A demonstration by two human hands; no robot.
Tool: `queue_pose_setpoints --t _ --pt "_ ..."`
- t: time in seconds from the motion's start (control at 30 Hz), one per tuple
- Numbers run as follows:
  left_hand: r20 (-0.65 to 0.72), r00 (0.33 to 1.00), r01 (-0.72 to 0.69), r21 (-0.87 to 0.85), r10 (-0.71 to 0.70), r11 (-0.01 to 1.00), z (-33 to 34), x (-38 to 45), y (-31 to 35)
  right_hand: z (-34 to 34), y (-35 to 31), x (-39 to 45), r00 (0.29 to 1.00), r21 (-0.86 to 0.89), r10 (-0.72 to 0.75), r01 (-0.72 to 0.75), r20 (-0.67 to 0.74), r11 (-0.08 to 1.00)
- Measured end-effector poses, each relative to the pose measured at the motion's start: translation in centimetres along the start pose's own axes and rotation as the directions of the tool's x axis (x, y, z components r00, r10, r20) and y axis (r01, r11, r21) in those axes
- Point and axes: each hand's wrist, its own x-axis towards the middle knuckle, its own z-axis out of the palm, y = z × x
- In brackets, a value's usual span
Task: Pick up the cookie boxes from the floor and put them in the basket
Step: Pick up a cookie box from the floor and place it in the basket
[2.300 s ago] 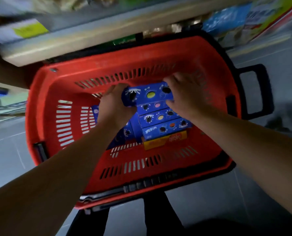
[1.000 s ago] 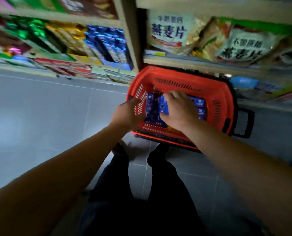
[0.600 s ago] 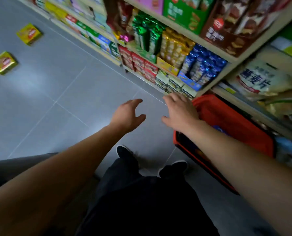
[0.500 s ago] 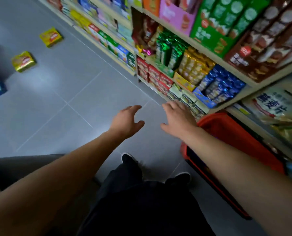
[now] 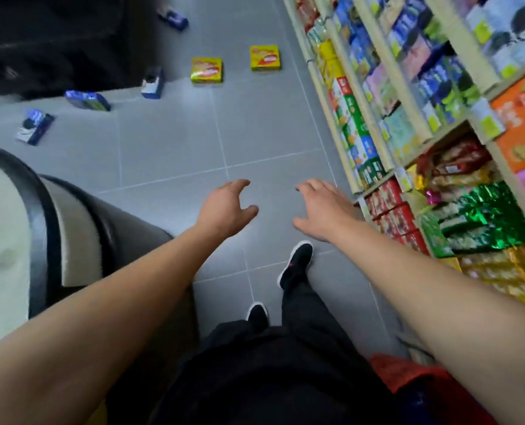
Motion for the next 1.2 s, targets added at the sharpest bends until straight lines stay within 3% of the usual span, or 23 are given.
queue_pose_setpoints --t 0.33,0.67,0.9,1.2 --pt "-0.116 0.946 0.289 -0.111 -0.302 0.951 -7.1 12.1 -5.4 -6.1 -3.7 19.4 0.963 -0.063 -0.246 0.254 0.105 0.965" --pt "-0.236 0.761 0.520 -0.335 -0.604 0.786 -15.9 20.2 -13.0 -11.7 -13.3 37.2 0.851 -0.157 -0.481 0.516 0.213 0.842" --pt "-0.250 0.706 0.538 -0.418 -0.662 0.732 -22.3 26.4 -23.3 -13.7 -25.3 48.4 0.809 -0.199 -0.532 0.580 0.248 0.790" --pt "-0.229 0.699 0.565 -0.403 -0.677 0.720 -33.3 32.6 -36.3 -16.5 -41.0 59.4 0.800 -0.190 -0.534 0.589 0.275 0.785"
